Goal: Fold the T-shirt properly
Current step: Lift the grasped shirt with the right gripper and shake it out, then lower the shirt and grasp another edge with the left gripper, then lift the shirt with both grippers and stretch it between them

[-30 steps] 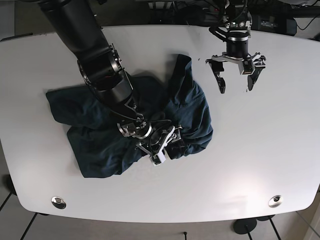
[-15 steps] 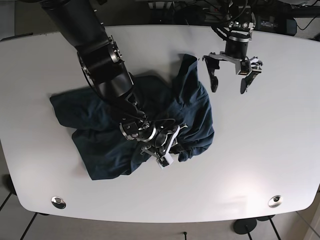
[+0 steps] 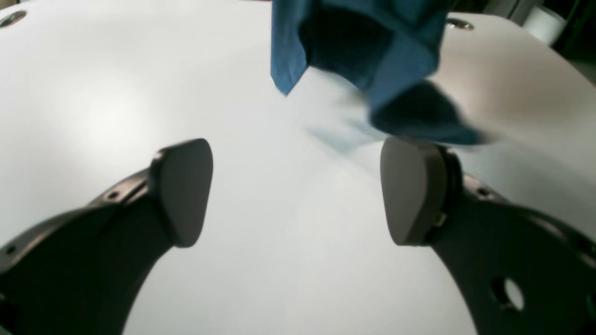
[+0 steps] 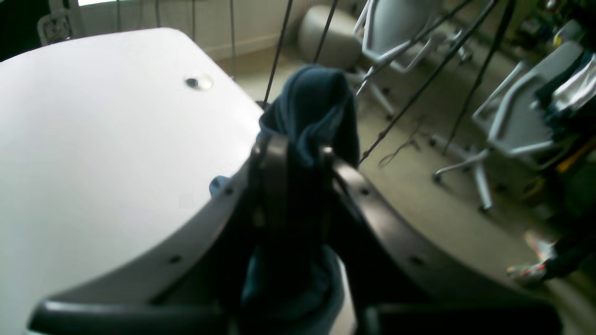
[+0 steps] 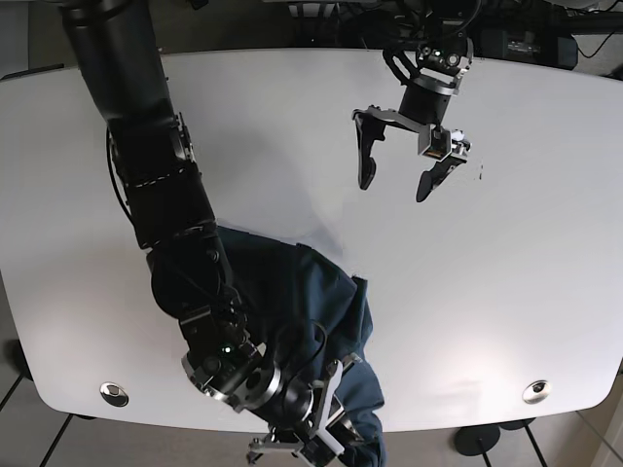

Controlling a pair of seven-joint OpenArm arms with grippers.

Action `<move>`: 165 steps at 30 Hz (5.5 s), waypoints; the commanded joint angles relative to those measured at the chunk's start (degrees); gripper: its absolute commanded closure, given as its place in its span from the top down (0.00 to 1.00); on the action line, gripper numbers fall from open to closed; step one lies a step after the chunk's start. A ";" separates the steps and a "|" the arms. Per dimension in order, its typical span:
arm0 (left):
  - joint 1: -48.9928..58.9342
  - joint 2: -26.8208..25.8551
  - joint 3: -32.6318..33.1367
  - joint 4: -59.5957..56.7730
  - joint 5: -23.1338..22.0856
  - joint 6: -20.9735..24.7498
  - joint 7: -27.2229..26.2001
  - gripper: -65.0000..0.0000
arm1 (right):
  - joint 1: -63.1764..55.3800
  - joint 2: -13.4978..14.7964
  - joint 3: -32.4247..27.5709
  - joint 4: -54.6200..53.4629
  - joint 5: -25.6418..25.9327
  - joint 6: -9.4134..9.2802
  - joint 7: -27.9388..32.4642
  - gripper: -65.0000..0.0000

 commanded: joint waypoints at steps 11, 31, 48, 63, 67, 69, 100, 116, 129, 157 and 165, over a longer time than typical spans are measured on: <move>-6.51 0.26 1.68 -2.41 -0.20 -0.05 -1.61 0.81 | 12.13 1.14 0.40 1.83 0.69 -0.15 1.47 0.03; -21.72 -0.80 0.10 -15.60 -0.03 -0.05 1.64 0.81 | -24.35 5.28 28.18 14.66 0.69 0.20 1.91 0.03; -36.49 -1.24 4.58 -30.63 -0.29 -0.23 1.64 0.81 | -45.80 4.92 39.25 29.87 1.22 -0.06 1.73 0.88; -33.85 -1.68 5.29 -30.28 -0.29 -0.23 1.64 0.81 | -30.68 9.23 39.17 2.79 1.31 0.29 2.00 0.80; -32.88 -1.68 5.20 -30.28 -0.29 -0.23 1.64 0.81 | -25.32 11.17 39.17 -8.72 1.13 0.29 4.90 0.80; -32.36 -1.77 5.20 -30.28 -0.29 -0.23 1.64 0.81 | -21.36 12.66 38.99 -16.99 1.22 0.29 6.39 0.80; -46.60 0.87 -1.04 -41.62 -0.29 -0.31 8.41 0.81 | -40.27 8.70 38.73 11.50 1.22 4.34 -1.43 0.04; -63.39 8.25 10.47 -70.28 -0.38 -0.49 4.45 0.81 | -43.43 6.86 38.73 15.80 1.22 5.48 -2.93 0.04; -64.62 8.25 10.12 -76.08 -0.29 -0.05 4.72 0.10 | -44.75 6.77 38.73 19.94 1.22 5.48 -2.93 0.04; -20.67 -4.93 -3.95 -4.61 -0.29 -0.40 28.19 0.22 | -48.97 5.45 38.64 25.39 1.22 5.57 -2.93 0.04; -21.10 -4.49 -4.03 -2.67 -0.38 -0.31 28.19 0.83 | -48.79 4.75 38.64 25.39 1.31 5.57 -2.93 0.04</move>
